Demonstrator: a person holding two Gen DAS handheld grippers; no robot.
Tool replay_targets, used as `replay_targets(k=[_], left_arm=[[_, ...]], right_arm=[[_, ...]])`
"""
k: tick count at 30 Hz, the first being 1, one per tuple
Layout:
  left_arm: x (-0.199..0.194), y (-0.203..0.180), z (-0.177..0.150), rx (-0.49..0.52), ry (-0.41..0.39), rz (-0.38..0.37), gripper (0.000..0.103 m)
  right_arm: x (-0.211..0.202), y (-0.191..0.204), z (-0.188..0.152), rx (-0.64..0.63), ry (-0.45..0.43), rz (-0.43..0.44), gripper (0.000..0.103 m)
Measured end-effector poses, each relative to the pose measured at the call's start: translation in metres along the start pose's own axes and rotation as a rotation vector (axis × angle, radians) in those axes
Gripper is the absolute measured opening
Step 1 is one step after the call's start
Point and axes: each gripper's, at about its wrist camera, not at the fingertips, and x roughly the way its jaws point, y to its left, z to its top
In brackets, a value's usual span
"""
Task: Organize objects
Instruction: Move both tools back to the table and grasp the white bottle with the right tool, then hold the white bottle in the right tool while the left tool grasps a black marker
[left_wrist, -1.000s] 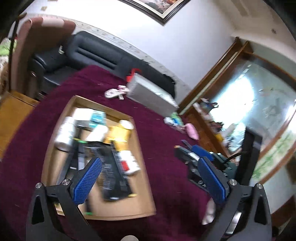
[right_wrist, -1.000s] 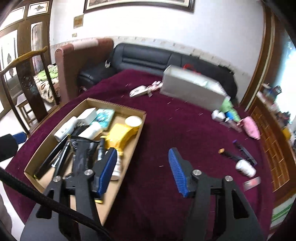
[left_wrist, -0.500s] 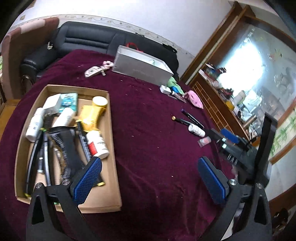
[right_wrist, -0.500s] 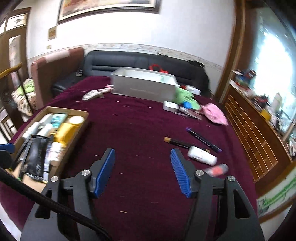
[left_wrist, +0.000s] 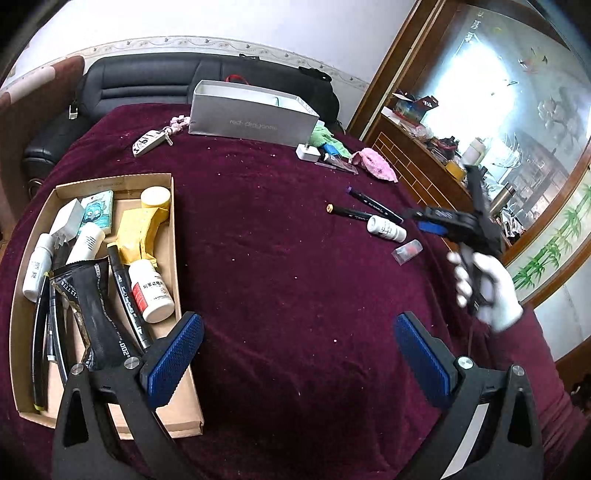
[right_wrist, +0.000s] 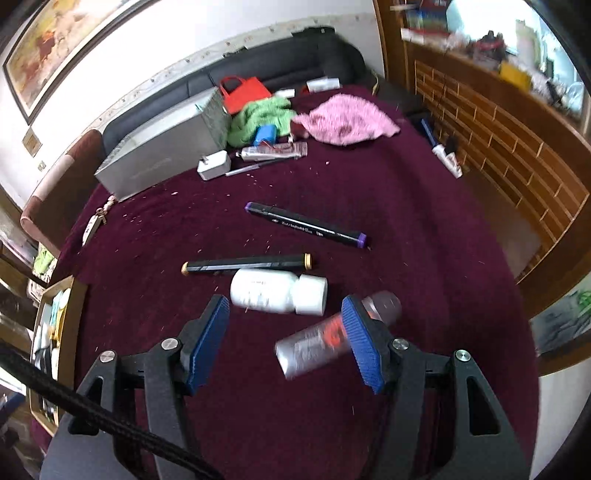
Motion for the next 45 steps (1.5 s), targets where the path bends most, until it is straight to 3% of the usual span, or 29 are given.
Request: replay_targets(k=[6, 10, 13, 15, 18, 25, 27, 29, 30, 34, 38, 41, 45], left_arm=[[-0.001, 0.007, 0.004, -0.008, -0.011, 0.027, 0.101], [0.004, 0.013, 0.009, -0.017, -0.015, 0.023, 0.101], [0.013, 0.010, 0.012, -0.010, -0.002, 0.020, 0.101], [0.019, 0.007, 0.011, -0.009, 0.008, 0.015, 0.101], [0.024, 0.001, 0.011, -0.006, 0.017, 0.015, 0.101], [0.025, -0.018, 0.033, 0.073, -0.028, 0.062, 0.101], [0.025, -0.026, 0.046, 0.111, -0.064, 0.081, 0.101], [0.031, -0.040, 0.062, 0.183, -0.124, 0.124, 0.101], [0.036, -0.044, 0.067, 0.209, -0.138, 0.134, 0.101], [0.076, -0.074, 0.087, 0.393, -0.151, 0.143, 0.101], [0.138, -0.108, 0.093, 0.600, -0.080, 0.170, 0.101], [0.189, -0.133, 0.095, 0.748, -0.019, 0.162, 0.101], [0.241, -0.152, 0.096, 0.876, 0.066, 0.148, 0.101]], right_arm=[[0.053, -0.011, 0.020, 0.054, 0.105, 0.011, 0.063], [0.056, -0.002, 0.005, 0.070, 0.193, 0.183, 0.064], [0.042, 0.023, -0.013, -0.012, 0.245, 0.299, 0.065], [0.034, 0.035, -0.018, -0.071, 0.226, 0.252, 0.065], [0.029, 0.051, -0.020, -0.169, 0.173, 0.057, 0.065], [0.046, 0.054, -0.029, -0.044, 0.187, -0.039, 0.064], [0.051, 0.055, -0.027, -0.030, 0.168, -0.054, 0.059], [0.050, 0.060, -0.030, -0.049, 0.132, -0.086, 0.035], [0.051, 0.060, -0.031, -0.043, 0.130, -0.077, 0.032], [0.043, 0.047, -0.040, 0.016, 0.102, -0.003, 0.032], [0.026, 0.017, -0.056, 0.125, 0.044, 0.083, 0.032], [0.015, -0.012, -0.065, 0.221, -0.021, 0.193, 0.032], [0.003, -0.040, -0.066, 0.307, -0.105, 0.278, 0.032]])
